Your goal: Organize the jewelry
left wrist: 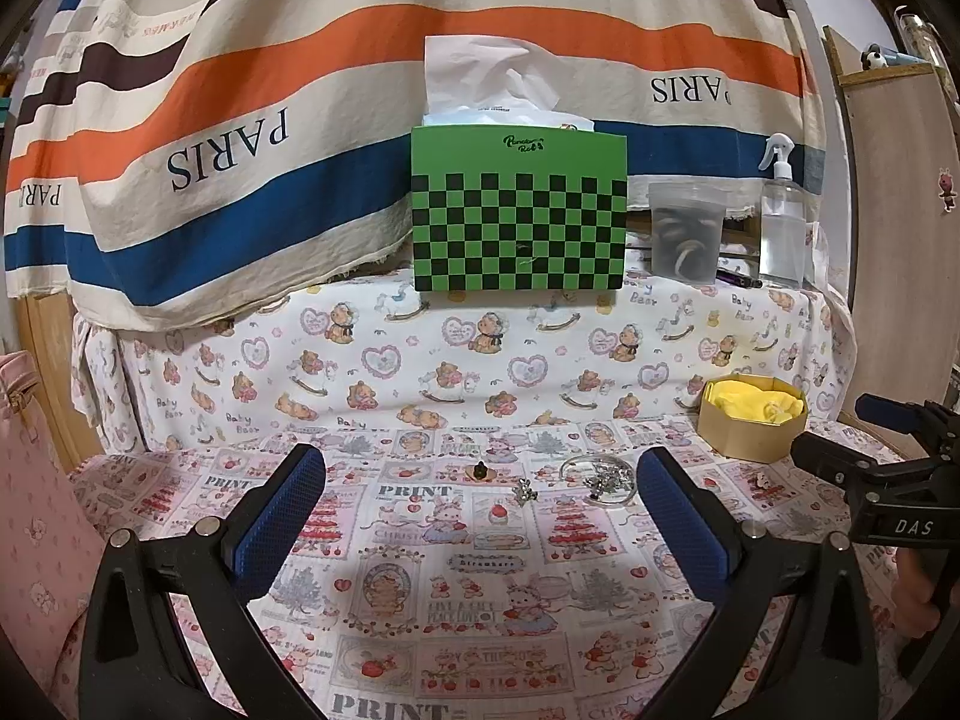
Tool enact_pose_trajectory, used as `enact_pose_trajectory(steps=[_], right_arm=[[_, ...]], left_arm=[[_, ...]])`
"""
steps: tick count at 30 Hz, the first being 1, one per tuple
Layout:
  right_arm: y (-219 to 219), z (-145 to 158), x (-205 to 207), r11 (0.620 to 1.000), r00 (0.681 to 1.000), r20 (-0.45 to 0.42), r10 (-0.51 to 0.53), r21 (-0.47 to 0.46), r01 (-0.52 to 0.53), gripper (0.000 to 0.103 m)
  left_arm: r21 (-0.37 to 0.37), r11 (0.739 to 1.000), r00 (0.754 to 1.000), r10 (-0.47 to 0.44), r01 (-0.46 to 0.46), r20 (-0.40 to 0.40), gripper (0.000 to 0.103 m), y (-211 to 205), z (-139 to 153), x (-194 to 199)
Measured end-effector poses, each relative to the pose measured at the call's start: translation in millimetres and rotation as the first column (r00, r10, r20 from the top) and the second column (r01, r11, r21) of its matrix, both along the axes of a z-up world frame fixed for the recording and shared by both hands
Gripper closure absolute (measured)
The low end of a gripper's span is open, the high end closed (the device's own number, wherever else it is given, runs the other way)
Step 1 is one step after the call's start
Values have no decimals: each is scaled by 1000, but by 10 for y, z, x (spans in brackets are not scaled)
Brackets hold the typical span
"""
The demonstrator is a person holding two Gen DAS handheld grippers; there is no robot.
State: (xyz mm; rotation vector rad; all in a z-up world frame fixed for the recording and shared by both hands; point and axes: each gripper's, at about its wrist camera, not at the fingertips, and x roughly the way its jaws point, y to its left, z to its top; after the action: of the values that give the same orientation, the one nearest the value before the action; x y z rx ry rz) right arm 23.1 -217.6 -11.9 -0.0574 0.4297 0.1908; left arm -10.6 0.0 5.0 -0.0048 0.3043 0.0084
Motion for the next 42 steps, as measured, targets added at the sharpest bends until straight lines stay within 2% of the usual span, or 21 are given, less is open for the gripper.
enact_pose_trajectory(steps=[9, 13, 17, 22, 23, 24, 27, 28, 29, 32, 36, 38, 41, 42], right_arm=[[-14, -9, -9, 1000, 1000, 4, -7, 0, 7, 0], [-24, -2, 16, 1000, 1000, -21, 14, 1, -14, 0], [-261, 70, 77, 993, 999, -47, -11, 120, 17, 0], [-549, 75, 222, 969, 993, -119, -20, 242, 49, 0], [-607, 53, 264, 962, 990, -141, -17, 268, 55, 3], [-630, 35, 294, 960, 988, -156, -9, 275, 52, 14], [-667, -68, 437, 957, 969, -244, 26, 286, 47, 37], [-674, -107, 479, 959, 963, -268, 29, 280, 49, 42], [-656, -160, 548, 962, 951, -309, 30, 267, 56, 51], [-614, -230, 704, 964, 913, -407, 4, 245, 105, 65], [-469, -191, 825, 978, 891, -447, -83, 136, 159, 68], [-390, -235, 920, 985, 867, -491, -89, 87, 150, 71], [-352, -354, 1027, 985, 836, -541, -91, 78, 157, 76], [-333, -389, 1042, 985, 832, -547, -93, 70, 157, 82]], left_arm=[[-2, 1000, 1000, 4, -4, 0, 0, 4, 1, -4], [-3, 1000, 1000, 3, -3, -10, 0, 10, -6, 11], [-7, 1000, 999, 8, -8, -43, 0, 37, -25, 64], [13, 1000, 999, 18, -18, -33, 0, 43, -29, 73], [12, 1000, 999, 19, -19, -36, 0, 46, -33, 80], [11, 1000, 999, 21, -20, -41, 0, 46, -31, 89], [2, 1000, 998, 28, -28, -59, 0, 70, -41, 119], [-1, 1000, 998, 31, -31, -62, 0, 75, -42, 125], [-2, 999, 997, 32, -32, -65, 0, 75, -44, 128], [-6, 999, 997, 35, -35, -71, 0, 84, -53, 134], [-2, 999, 996, 49, -50, -73, 0, 91, -55, 134], [-3, 999, 996, 48, -48, -74, 0, 93, -55, 131], [-3, 999, 996, 50, -51, -76, 0, 96, -54, 129], [-2, 999, 996, 51, -51, -77, 0, 93, -54, 134]])
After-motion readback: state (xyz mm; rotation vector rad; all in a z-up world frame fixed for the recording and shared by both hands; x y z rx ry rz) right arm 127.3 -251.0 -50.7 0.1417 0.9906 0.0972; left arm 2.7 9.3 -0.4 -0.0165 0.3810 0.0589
